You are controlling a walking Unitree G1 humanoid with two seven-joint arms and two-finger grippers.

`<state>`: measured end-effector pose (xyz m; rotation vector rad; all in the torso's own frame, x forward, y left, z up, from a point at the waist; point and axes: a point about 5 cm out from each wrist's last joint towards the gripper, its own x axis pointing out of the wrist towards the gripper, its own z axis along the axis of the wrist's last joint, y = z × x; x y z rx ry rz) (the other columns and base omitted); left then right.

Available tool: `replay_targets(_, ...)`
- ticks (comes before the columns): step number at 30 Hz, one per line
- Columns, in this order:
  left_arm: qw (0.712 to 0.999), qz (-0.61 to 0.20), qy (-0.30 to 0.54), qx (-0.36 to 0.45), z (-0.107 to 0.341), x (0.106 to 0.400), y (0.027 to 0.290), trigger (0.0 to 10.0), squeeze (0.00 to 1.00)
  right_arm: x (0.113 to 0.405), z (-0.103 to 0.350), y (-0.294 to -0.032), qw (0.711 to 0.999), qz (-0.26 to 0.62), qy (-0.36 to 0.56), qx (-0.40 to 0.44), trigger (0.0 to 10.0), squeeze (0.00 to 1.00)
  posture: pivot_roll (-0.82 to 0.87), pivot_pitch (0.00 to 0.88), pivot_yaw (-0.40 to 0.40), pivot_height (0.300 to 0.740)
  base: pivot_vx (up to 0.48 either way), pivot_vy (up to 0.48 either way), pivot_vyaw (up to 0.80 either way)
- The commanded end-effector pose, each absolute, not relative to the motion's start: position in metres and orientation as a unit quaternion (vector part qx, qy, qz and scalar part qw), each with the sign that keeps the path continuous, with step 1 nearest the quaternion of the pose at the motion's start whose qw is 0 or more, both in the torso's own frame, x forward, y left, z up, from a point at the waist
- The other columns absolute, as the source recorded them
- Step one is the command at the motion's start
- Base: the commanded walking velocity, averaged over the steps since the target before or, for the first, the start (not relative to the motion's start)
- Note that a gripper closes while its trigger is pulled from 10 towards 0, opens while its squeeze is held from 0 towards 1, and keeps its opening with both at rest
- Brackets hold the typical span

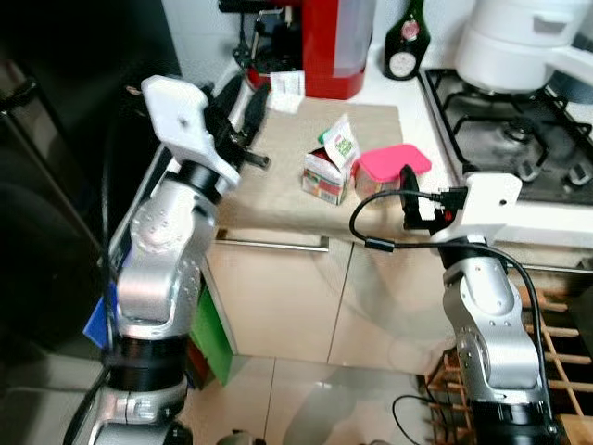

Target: Restocking fridge

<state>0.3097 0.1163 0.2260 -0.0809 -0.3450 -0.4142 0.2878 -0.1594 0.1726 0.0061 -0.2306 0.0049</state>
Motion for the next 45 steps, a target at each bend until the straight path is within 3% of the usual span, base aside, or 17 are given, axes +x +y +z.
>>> replay_targets(1,0.968,-0.204,-0.137,-0.045,0.215,0.312,0.113,10.0,0.00,0.288,0.176,-0.161,0.992,-0.007,-0.125,0.001,10.0,0.00,-0.01,0.000,0.083,0.732,0.000,0.000,0.00)
replay_targets(7,0.969,-0.204,-0.131,-0.043,0.218,0.313,0.111,10.0,0.00,0.289,0.173,-0.159,0.992,-0.014,-0.127,0.007,10.0,0.00,0.00,0.000,0.088,0.732,0.000,0.000,0.00)
replay_targets(11,0.964,-0.229,-0.124,-0.048,0.218,0.329,0.101,10.0,0.00,0.295,0.177,-0.160,0.991,-0.017,-0.135,0.010,10.0,0.00,0.00,0.000,0.067,0.732,0.000,0.000,0.00)
replay_targets(12,0.966,-0.226,-0.120,-0.041,0.218,0.336,0.101,10.0,0.16,0.295,0.177,-0.160,0.991,-0.017,-0.136,0.010,10.0,0.00,0.00,0.000,0.067,0.732,0.000,0.000,0.00)
replay_targets(13,0.966,-0.229,-0.111,-0.043,0.219,0.345,0.100,10.0,0.73,0.296,0.178,-0.160,0.991,-0.016,-0.136,0.009,10.0,0.00,0.00,0.000,0.067,0.732,0.000,0.000,0.00)
replay_targets(14,0.966,-0.229,-0.111,-0.043,0.219,0.345,0.100,10.0,0.73,0.296,0.178,-0.160,0.991,-0.016,-0.136,0.009,10.0,0.00,0.00,0.000,0.067,0.732,0.000,0.000,0.00)
replay_targets(15,0.965,-0.229,-0.117,-0.048,0.224,0.350,0.099,10.0,1.00,0.296,0.179,-0.159,0.990,-0.013,-0.137,0.008,10.0,0.00,0.00,0.000,0.058,0.732,0.000,0.000,0.00)
replay_targets(21,0.959,-0.264,-0.080,-0.065,0.228,0.373,0.089,10.0,1.00,0.294,0.180,-0.158,0.990,-0.017,-0.141,0.007,10.0,0.00,-0.02,0.000,0.080,0.732,0.000,0.000,0.00)
replay_targets(29,0.960,-0.256,-0.096,-0.067,0.233,0.380,0.090,10.0,1.00,0.289,0.174,-0.157,0.990,-0.032,-0.136,0.018,10.0,0.00,-0.01,0.000,0.119,0.732,0.000,0.000,0.00)
replay_targets(45,0.944,-0.299,-0.092,-0.108,0.237,0.391,0.082,10.0,1.00,0.286,0.171,-0.151,0.991,-0.026,-0.133,0.020,10.0,0.00,-0.02,0.000,0.126,0.732,0.000,0.000,0.00)
